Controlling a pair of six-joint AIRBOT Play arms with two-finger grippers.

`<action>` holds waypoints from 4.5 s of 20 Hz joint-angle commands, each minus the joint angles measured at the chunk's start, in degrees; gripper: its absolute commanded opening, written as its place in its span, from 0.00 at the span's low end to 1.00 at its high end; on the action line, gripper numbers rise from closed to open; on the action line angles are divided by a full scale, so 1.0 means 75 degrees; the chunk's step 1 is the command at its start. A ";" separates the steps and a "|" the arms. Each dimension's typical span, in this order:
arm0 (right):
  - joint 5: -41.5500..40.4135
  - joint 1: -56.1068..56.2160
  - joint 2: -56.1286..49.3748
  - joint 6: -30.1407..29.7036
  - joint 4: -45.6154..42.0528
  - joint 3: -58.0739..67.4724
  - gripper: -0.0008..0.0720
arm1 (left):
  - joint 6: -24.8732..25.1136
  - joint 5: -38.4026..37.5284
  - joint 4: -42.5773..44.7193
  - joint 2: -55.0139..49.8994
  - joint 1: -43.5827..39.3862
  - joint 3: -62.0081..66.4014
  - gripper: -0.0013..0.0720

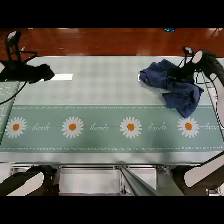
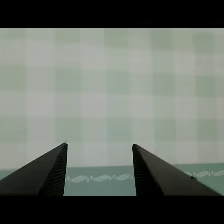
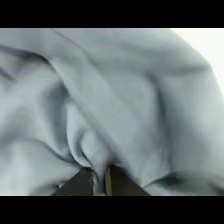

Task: Fold the shirts.

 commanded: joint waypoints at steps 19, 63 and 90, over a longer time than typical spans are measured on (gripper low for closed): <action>0.1920 0.3622 0.5590 -0.0667 0.1757 0.2113 0.05 | 0.1384 -0.1268 -0.2859 0.3296 0.1107 -0.2786 0.70; 0.0323 0.0516 0.9308 -0.0612 0.5327 -1.1797 0.57 | 0.3952 -0.1626 -0.5817 -0.2291 -0.0020 -0.2774 0.03; 0.2801 0.1177 0.5724 -0.0490 0.2404 0.1818 0.05 | 0.2585 -0.3142 -0.7583 -0.1037 0.1769 0.5429 0.03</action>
